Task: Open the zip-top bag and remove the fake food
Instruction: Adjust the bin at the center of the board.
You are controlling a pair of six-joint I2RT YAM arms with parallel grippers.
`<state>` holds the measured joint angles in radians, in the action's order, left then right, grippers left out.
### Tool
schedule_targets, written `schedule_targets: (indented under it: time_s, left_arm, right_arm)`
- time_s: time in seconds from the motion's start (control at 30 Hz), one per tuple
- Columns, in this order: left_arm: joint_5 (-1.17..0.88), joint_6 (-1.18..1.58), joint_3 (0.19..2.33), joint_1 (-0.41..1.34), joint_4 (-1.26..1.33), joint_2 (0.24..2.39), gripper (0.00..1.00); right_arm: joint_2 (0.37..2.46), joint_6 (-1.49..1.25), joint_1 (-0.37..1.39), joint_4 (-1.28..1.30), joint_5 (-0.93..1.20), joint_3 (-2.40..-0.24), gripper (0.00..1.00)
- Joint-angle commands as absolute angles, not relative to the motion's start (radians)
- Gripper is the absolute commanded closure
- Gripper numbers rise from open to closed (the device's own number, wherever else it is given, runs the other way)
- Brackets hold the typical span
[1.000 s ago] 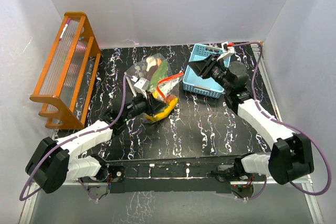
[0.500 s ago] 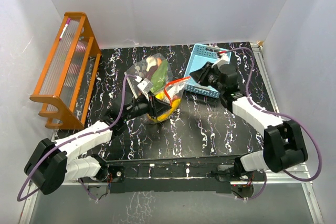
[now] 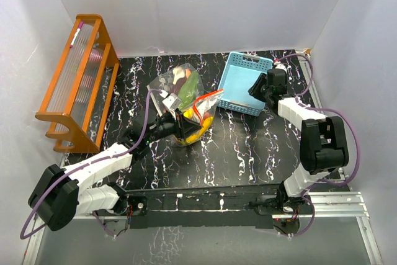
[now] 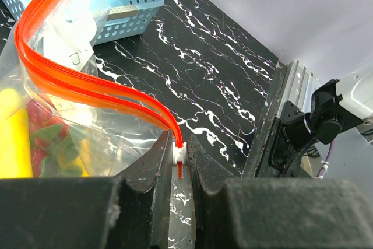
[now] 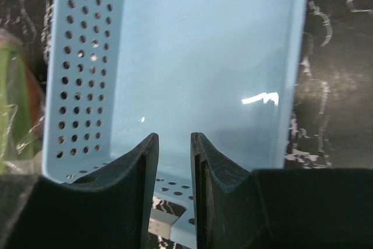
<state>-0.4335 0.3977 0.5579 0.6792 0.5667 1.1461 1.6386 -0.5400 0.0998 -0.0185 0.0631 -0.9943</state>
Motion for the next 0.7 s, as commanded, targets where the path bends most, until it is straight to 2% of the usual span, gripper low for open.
schedule_targets:
  time_s: [0.0, 0.23, 0.4, 0.5, 0.67]
  left_arm:
    - [-0.433, 0.372, 0.584, 0.683, 0.572, 1.13, 1.0]
    - [-0.417, 0.366, 0.567, 0.683, 0.564, 1.115, 1.0]
    - [-0.401, 0.354, 0.559, 0.683, 0.55, 1.094, 1.0]
    - [-0.401, 0.359, 0.558, 0.683, 0.561, 1.104, 1.0]
    - [-0.411, 0.364, 0.569, 0.683, 0.579, 1.131, 1.0]
  right_arm:
    - [1.639, -0.462, 0.079, 0.074, -0.104, -1.083, 0.68]
    - [1.688, -0.416, 0.006, 0.172, -0.222, -1.144, 0.65]
    - [1.642, -0.407, -0.04, 0.126, -0.164, -1.109, 0.65]
    - [1.549, -0.401, -0.012, 0.018, -0.073, -1.071, 0.65]
    - [1.536, -0.377, 0.13, 0.012, -0.106, -1.113, 0.65]
